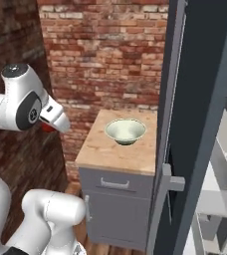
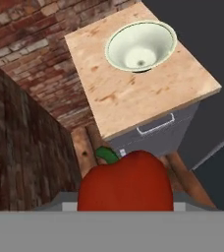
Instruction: Take the bell pepper, orange, and tangerine from the freezer and place them in the bowl on the counter.
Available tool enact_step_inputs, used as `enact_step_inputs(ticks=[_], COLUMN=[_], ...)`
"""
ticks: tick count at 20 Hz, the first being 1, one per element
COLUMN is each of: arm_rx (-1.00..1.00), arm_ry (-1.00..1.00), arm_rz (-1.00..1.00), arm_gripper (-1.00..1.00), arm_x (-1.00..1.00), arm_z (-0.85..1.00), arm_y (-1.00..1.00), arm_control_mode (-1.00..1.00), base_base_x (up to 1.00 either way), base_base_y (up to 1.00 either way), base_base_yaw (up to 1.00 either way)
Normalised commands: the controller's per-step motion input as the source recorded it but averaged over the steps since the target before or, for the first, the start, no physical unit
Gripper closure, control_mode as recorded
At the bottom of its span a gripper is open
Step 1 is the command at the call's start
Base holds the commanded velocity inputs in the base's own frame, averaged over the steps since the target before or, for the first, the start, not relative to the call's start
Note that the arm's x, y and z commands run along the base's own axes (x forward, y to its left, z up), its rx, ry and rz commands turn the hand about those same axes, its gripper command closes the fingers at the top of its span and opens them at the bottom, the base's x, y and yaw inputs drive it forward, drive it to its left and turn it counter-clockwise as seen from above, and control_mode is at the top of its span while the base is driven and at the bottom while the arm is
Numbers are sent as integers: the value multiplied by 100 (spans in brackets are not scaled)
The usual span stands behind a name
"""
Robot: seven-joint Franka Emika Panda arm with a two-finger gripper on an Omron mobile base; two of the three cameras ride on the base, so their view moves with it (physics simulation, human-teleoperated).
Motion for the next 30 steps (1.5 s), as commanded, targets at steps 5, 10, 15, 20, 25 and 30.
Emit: enact_step_inputs(ticks=[5,10,15,20,25,30], arm_rx=[0,0,0,0,0,0], arm_ry=[0,0,0,0,5,8], arm_rz=[0,0,0,0,-9,-12], arm_gripper=[100,100,100,100,100,100], arm_x=[0,0,0,0,30,60], arm_z=[0,0,0,0,-18,-38], arm_y=[0,0,0,0,0,0], arm_control_mode=[100,100,100,100,-100,-100], base_base_x=[64,42,13,20,15,0], base_base_y=[26,7,12,16,2,0], base_base_yaw=[-18,-15,-12,-11,-5,0])
